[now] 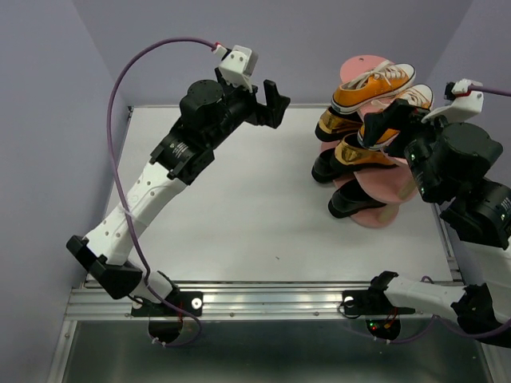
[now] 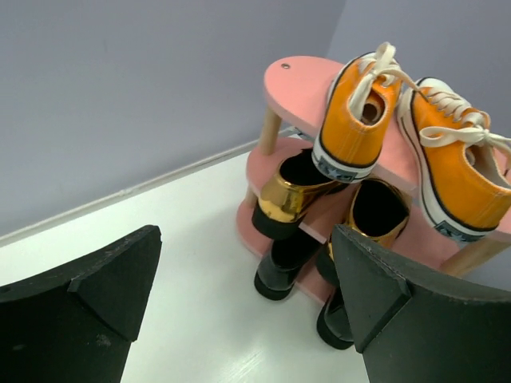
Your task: Place and organize the shoes onto the shoe shelf
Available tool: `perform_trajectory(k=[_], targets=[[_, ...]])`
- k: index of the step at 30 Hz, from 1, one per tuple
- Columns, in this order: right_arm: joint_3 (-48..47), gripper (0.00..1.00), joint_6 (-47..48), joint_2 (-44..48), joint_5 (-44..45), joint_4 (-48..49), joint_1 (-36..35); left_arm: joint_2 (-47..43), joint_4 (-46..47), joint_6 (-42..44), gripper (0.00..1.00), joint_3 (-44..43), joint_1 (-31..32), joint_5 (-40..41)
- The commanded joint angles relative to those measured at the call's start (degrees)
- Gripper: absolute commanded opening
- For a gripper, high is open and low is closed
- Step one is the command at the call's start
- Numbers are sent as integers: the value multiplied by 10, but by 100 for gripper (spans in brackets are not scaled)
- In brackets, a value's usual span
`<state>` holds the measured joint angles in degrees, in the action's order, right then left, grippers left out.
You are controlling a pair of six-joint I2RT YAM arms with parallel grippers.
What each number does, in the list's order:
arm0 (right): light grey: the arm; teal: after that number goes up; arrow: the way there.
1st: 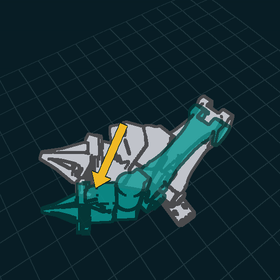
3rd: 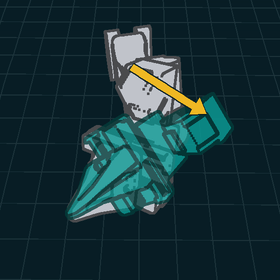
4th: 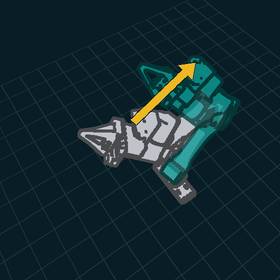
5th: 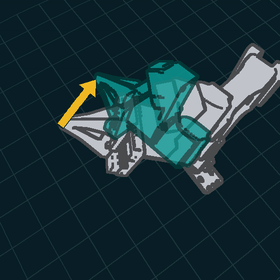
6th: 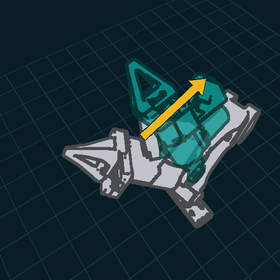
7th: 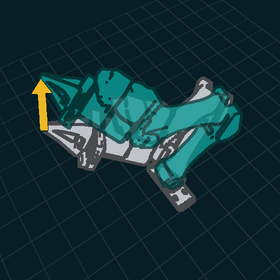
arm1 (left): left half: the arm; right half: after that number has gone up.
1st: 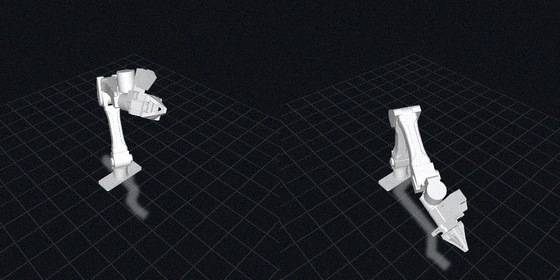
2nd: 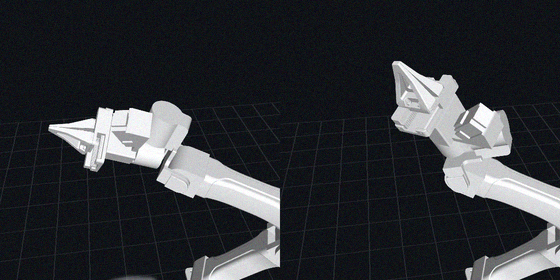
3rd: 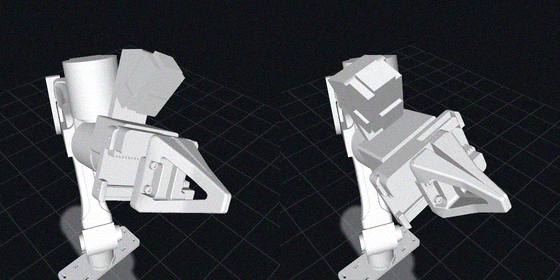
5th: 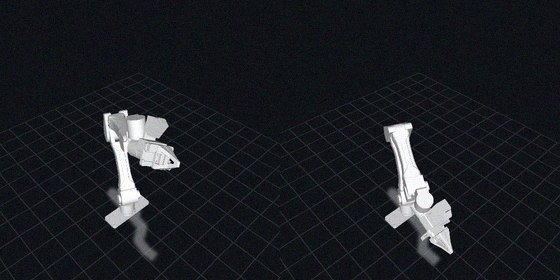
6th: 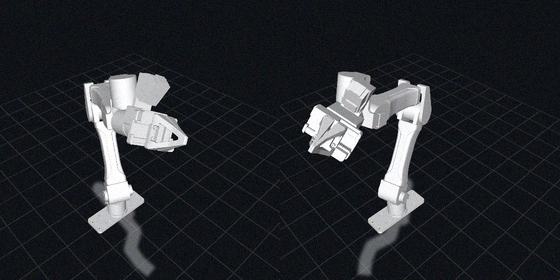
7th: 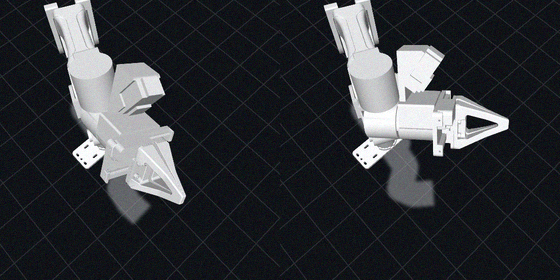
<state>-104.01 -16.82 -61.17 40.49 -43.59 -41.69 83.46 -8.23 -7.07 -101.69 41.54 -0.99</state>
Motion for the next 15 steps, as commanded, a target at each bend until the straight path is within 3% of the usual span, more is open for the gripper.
perform_trajectory(k=[1, 6, 15], targets=[[38, 100, -53, 18, 35, -85, -1, -70, 24, 3, 99, 38, 1, 75], [98, 100, -88, 26, 1, -98, -1, -111, 27, -5, 99, 83, 0, 114], [131, 100, -98, 17, 54, -60, -1, -117, 16, -4, 99, 94, 0, 126]])
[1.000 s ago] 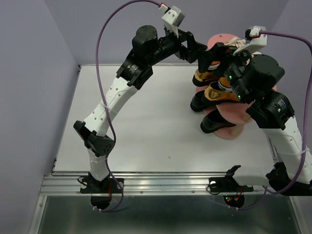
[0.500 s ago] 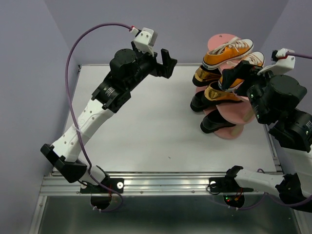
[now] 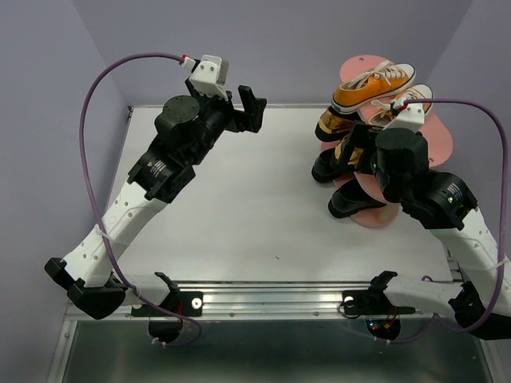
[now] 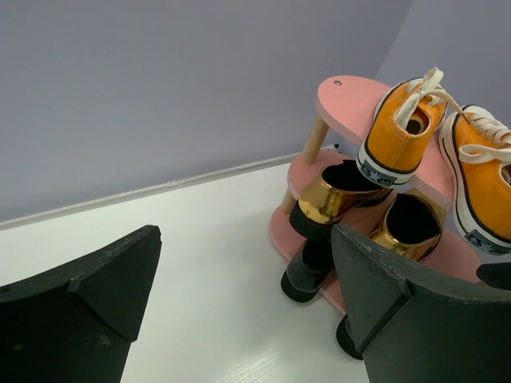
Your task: Place and organize the shoes onto the shoe shelf
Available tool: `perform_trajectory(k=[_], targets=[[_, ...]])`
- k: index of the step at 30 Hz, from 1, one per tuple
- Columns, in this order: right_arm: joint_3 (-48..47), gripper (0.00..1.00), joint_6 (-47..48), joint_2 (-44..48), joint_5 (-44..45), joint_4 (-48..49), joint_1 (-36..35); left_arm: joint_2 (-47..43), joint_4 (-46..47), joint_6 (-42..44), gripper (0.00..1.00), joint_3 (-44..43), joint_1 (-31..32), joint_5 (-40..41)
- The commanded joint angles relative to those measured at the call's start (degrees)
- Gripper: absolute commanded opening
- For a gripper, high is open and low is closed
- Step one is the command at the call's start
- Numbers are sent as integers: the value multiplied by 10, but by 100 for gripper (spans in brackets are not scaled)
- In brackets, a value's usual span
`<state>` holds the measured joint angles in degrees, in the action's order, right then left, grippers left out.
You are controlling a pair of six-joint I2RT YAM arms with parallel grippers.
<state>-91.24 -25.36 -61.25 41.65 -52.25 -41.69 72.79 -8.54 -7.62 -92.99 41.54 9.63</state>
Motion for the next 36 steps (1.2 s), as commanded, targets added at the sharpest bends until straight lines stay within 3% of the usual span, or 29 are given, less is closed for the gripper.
perform_trajectory(k=[1, 27, 30, 36], targets=[[7, 100, -10, 18, 44, 33, -1, -12, 20, 3, 99, 8, 0, 21], [6, 100, 45, -41, 28, 104, -1, -29, 6, 16, 99, 25, -10, 48], [12, 100, 58, -32, -12, 101, -1, -34, 1, 16, 99, 25, -10, 55], [3, 100, 101, -36, -185, 38, -1, -60, -35, 17, 99, 19, -26, 100]])
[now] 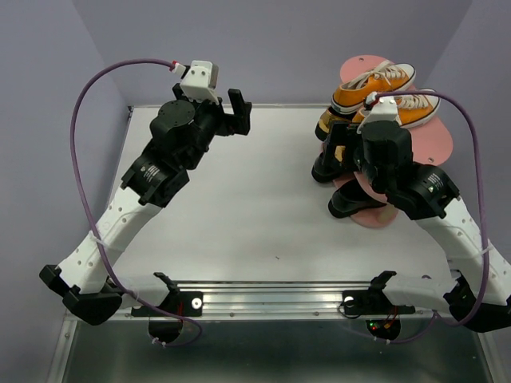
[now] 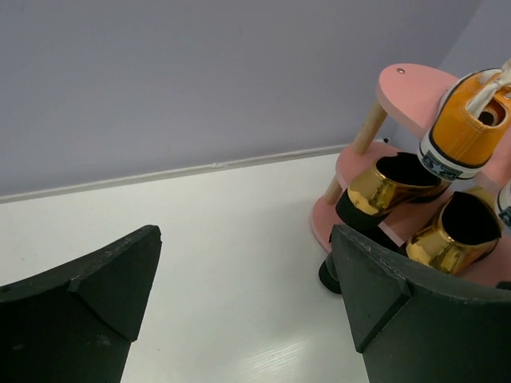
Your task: Place and organize the shoes onto the shoe shelf
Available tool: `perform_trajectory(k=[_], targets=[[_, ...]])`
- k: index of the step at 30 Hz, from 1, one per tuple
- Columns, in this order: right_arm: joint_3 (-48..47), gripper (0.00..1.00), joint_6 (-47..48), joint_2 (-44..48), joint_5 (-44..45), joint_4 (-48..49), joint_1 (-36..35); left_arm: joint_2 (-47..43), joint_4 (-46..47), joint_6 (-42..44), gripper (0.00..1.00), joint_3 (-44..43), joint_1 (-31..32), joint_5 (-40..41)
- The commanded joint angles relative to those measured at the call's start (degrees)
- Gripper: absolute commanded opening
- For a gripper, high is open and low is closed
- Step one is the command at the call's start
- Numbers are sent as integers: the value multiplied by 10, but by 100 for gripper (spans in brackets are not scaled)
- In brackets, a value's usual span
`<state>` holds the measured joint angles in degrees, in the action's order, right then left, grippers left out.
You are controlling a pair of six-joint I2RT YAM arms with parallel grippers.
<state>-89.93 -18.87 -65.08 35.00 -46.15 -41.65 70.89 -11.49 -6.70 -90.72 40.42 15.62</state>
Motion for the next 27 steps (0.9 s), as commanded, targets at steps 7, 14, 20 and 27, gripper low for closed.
perform_trajectory(k=[7, 14, 20, 27], targets=[[53, 100, 85, -11, -293, -30, -1, -80, -60, -11, 99, 24, -36, 98], [154, 100, 77, -8, -381, 57, -6, -146, -80, -56, 99, 100, -43, 165], [261, 100, 67, 0, -380, 171, -17, -171, -155, -104, 99, 134, -54, 216], [352, 100, 65, -23, -304, 294, -55, -178, -208, -162, 99, 184, -69, 221]])
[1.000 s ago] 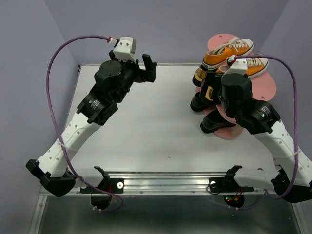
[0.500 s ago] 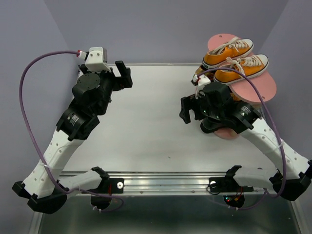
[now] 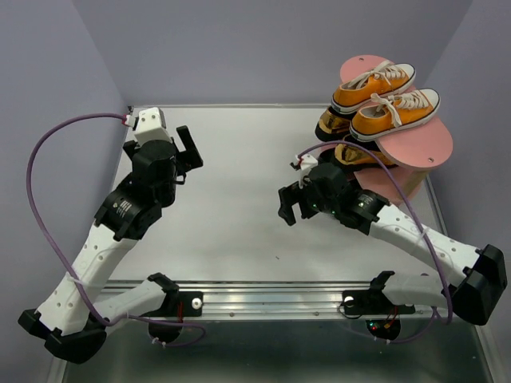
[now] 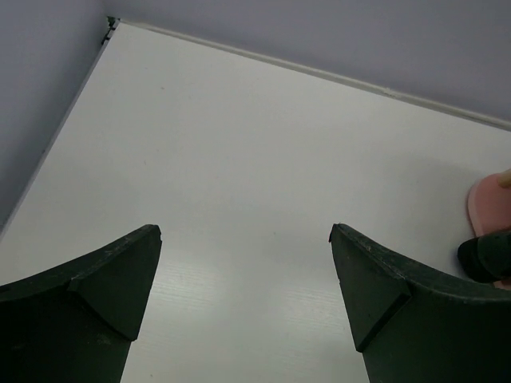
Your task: Place and organize the shoes onto the shoe shelf
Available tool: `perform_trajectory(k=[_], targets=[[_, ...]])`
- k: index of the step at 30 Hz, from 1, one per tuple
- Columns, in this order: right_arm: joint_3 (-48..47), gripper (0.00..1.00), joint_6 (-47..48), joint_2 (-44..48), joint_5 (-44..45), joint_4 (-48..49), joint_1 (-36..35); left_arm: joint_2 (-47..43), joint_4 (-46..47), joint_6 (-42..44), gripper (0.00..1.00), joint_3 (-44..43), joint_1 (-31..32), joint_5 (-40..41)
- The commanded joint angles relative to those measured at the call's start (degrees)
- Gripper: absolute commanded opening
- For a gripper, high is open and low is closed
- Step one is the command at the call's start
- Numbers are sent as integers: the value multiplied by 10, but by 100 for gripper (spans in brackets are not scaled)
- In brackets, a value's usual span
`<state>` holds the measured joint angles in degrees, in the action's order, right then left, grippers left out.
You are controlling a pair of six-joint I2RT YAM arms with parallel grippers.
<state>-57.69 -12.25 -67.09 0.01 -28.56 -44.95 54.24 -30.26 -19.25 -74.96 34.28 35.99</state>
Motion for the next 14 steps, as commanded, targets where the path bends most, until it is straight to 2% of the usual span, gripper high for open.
perform_trajectory(k=[1, 8, 14], targets=[[38, 100, -2, -7, 73, 131, -33, -14, -16, -36, 99, 31, -11, 14], [69, 100, -16, -28, 146, 165, -45, -17, 15, -29, 99, 52, -17, 1], [79, 100, -36, -39, 154, 172, -51, 4, 33, -21, 99, 56, -20, -23]])
